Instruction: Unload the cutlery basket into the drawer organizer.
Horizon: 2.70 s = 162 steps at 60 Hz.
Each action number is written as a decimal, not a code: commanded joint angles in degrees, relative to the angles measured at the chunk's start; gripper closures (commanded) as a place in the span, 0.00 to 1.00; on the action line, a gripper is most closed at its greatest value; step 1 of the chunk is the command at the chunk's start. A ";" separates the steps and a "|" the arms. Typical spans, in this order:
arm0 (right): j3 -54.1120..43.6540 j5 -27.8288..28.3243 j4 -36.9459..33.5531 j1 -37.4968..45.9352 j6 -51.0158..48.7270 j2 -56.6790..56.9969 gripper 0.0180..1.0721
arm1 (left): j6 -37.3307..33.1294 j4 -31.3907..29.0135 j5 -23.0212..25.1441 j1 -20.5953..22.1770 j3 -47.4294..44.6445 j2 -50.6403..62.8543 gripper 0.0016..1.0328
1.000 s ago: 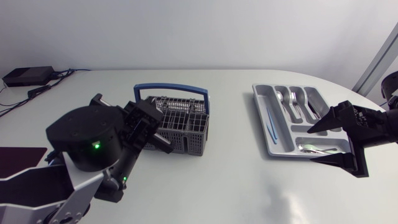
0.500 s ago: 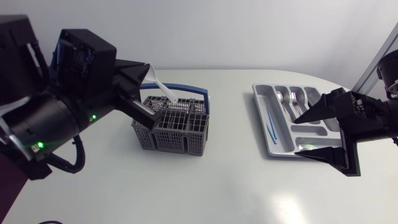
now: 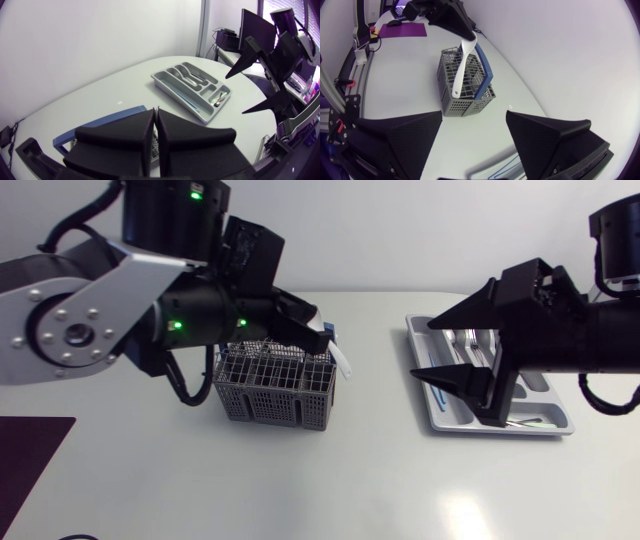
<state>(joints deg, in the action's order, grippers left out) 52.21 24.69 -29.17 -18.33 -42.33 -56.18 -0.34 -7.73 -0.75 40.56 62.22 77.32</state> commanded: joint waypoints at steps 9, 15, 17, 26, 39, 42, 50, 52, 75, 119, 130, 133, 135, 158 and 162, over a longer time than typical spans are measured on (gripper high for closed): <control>-1.49 -4.65 5.88 -6.55 10.95 -4.64 0.28 | 6.40 -0.36 5.85 -1.88 4.76 5.56 0.97; -0.44 -5.62 7.37 -8.57 14.11 -7.45 0.39 | 7.72 -0.18 6.12 -1.97 5.55 6.53 0.97; -0.35 -6.05 7.81 -9.01 14.99 -8.06 0.41 | 8.16 -0.18 6.20 -1.97 5.90 6.88 0.97; 0.97 -9.22 9.30 -11.82 17.54 -11.49 0.43 | 9.22 -0.18 7.35 -1.80 7.04 8.55 0.97; 3.25 -10.89 10.36 -12.43 19.30 -16.33 0.53 | 9.39 0.08 7.43 -1.27 7.66 10.40 0.97; 3.43 -11.68 11.15 -12.35 19.83 -17.21 0.56 | 9.66 0.08 7.43 -1.18 7.66 10.57 0.97; 4.22 -12.38 11.94 -12.26 20.88 -18.88 0.58 | 10.09 0.08 7.43 -1.00 7.83 10.40 0.97; 4.57 -12.47 11.94 -12.17 21.32 -19.23 0.58 | 10.18 0.08 7.43 -1.00 7.83 10.40 0.97; 4.75 -13.53 13.44 -12.35 23.87 -21.34 0.82 | 11.50 -0.18 8.22 -1.09 7.39 10.13 0.97; 2.64 -12.91 13.70 -13.93 22.99 -20.98 0.94 | 12.56 -1.15 9.54 -1.97 6.95 8.02 0.74; 1.32 -11.86 12.64 -13.05 21.67 -19.67 0.94 | 11.85 -1.15 9.54 -3.47 8.01 6.09 0.30; 0.70 -10.89 11.68 -12.08 20.53 -18.70 0.94 | 11.50 -1.15 9.46 -3.82 8.10 5.21 0.22; 0.00 -10.36 10.89 -11.20 19.30 -17.73 0.94 | 11.33 -1.15 9.46 -4.43 8.18 4.68 0.18; -3.07 4.84 -8.45 20.70 -17.97 -12.72 0.94 | 5.96 -2.56 8.05 -8.83 8.62 3.80 0.07; -2.28 5.28 -11.53 26.59 -26.23 -14.66 0.94 | 4.38 -2.82 6.91 -9.18 8.62 4.33 0.07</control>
<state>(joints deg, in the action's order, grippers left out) 49.50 28.73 -37.80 3.07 -56.58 -69.38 6.41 -10.02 6.98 31.92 68.93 80.73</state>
